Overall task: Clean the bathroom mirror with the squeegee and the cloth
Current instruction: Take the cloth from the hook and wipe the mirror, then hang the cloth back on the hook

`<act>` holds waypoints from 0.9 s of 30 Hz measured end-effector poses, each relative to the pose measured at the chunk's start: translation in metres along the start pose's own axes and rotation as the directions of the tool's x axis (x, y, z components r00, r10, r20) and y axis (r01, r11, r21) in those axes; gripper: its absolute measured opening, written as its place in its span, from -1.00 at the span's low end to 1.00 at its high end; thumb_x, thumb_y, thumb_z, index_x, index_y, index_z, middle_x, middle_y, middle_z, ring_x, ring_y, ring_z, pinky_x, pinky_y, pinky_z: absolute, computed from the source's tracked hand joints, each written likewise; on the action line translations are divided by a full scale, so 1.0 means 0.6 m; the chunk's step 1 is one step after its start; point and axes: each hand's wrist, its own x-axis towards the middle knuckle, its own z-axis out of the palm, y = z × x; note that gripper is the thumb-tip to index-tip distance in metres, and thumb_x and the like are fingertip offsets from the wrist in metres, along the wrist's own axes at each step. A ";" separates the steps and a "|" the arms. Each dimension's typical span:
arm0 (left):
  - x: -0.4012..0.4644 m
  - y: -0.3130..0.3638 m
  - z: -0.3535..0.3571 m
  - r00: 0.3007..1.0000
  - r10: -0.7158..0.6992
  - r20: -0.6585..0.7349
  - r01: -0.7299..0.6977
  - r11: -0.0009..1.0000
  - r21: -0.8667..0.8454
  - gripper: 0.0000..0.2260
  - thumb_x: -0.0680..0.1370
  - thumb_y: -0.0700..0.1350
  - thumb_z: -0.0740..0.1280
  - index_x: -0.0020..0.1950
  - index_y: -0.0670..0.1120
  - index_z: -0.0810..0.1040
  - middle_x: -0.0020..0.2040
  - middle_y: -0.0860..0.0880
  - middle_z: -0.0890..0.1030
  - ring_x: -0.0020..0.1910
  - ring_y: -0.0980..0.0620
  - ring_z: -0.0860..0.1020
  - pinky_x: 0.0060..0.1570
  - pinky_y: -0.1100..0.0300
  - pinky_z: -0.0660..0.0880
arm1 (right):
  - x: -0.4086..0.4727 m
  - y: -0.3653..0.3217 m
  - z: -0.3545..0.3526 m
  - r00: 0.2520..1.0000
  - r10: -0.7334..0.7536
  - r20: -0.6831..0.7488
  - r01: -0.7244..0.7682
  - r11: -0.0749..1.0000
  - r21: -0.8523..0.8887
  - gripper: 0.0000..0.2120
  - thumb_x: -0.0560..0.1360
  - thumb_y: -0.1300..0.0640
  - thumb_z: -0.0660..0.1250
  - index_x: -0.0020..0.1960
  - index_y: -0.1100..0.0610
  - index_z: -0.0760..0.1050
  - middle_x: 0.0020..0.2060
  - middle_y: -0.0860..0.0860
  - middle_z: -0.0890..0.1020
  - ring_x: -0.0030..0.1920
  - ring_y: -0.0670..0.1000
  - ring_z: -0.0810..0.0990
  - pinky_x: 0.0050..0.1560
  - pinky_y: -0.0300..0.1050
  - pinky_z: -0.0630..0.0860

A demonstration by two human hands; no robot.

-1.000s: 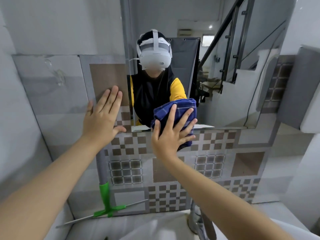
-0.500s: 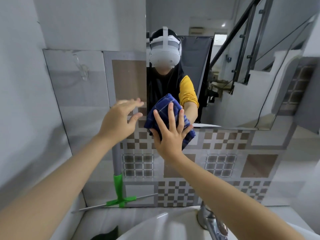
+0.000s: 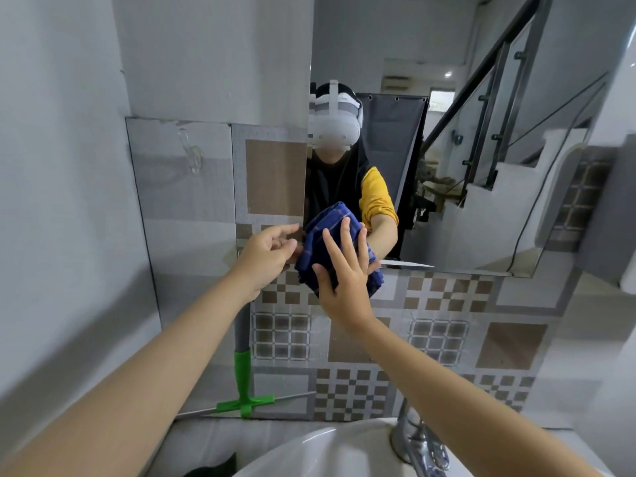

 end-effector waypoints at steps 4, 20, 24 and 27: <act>-0.011 0.024 0.001 0.999 -0.004 0.050 0.013 0.985 -0.171 -0.68 0.59 -0.22 0.19 0.31 0.02 0.44 0.03 -0.06 0.59 -0.07 0.04 0.63 -0.13 0.20 0.59 | 0.004 -0.011 -0.010 0.990 -0.080 0.115 0.064 0.989 0.137 -0.47 0.59 0.15 0.21 0.51 -0.01 0.14 0.55 -0.02 -0.01 0.56 0.06 -0.16 0.38 0.51 -0.14; -0.090 0.079 -0.090 0.998 0.059 -0.024 -0.062 0.987 -0.149 -0.69 0.45 -0.34 0.36 0.13 -0.06 0.58 0.00 -0.06 0.66 -0.01 -0.01 0.63 -0.08 0.21 0.59 | 0.064 -0.197 -0.094 0.828 0.267 0.493 -0.556 0.504 0.661 -0.82 0.54 0.03 0.31 0.07 0.09 0.58 0.02 0.08 0.69 0.07 0.03 0.67 -0.18 0.08 0.65; -0.109 0.094 -0.117 0.985 0.164 -0.057 -0.165 0.986 -0.020 -0.67 0.42 -0.33 0.39 0.12 -0.03 0.59 -0.03 -0.07 0.66 -0.03 -0.06 0.63 -0.01 0.13 0.58 | 0.073 -0.232 -0.087 0.804 0.327 0.497 -0.595 0.425 0.682 -0.83 0.45 0.11 0.45 0.03 0.06 0.58 0.02 0.10 0.68 0.04 0.12 0.67 -0.15 0.21 0.64; -0.123 0.101 -0.138 0.973 0.211 -0.092 -0.209 0.978 0.031 -0.67 0.41 -0.35 0.40 0.14 -0.10 0.59 -0.04 -0.09 0.67 -0.04 -0.06 0.64 0.01 0.14 0.57 | 0.082 -0.257 -0.081 0.772 0.326 0.546 -0.635 0.352 0.687 -0.76 0.41 0.21 0.48 0.05 0.10 0.57 0.05 0.15 0.66 0.06 0.18 0.66 -0.09 0.29 0.62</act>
